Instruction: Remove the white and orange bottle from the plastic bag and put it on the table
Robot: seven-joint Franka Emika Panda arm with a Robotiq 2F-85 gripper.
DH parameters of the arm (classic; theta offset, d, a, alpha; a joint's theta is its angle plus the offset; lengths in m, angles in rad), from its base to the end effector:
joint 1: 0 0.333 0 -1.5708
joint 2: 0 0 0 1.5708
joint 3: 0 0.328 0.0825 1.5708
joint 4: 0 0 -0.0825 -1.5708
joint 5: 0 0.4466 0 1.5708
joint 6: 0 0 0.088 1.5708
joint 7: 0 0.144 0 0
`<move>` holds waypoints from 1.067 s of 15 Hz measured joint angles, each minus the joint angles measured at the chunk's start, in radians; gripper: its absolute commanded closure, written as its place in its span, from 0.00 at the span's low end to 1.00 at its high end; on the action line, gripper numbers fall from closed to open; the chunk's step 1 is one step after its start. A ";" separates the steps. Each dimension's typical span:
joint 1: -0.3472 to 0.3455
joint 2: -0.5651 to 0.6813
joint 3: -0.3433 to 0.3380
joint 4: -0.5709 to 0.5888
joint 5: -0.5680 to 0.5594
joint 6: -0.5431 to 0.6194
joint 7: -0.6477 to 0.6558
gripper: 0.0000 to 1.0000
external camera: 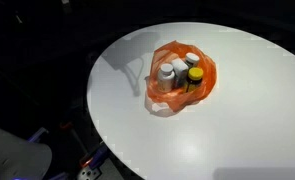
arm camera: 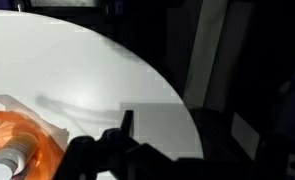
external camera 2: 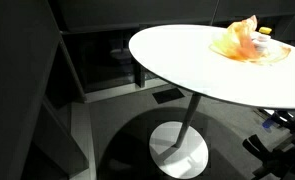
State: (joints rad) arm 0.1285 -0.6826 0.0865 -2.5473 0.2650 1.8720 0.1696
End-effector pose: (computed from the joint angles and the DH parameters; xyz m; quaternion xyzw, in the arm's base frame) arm 0.3843 0.1123 0.4470 -0.9947 0.0258 0.0143 0.0982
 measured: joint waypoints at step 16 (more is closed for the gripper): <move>-0.115 0.041 0.007 0.122 -0.148 0.000 0.005 0.00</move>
State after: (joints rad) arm 0.0134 -0.6415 0.0939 -2.4258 0.1173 1.8721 0.1751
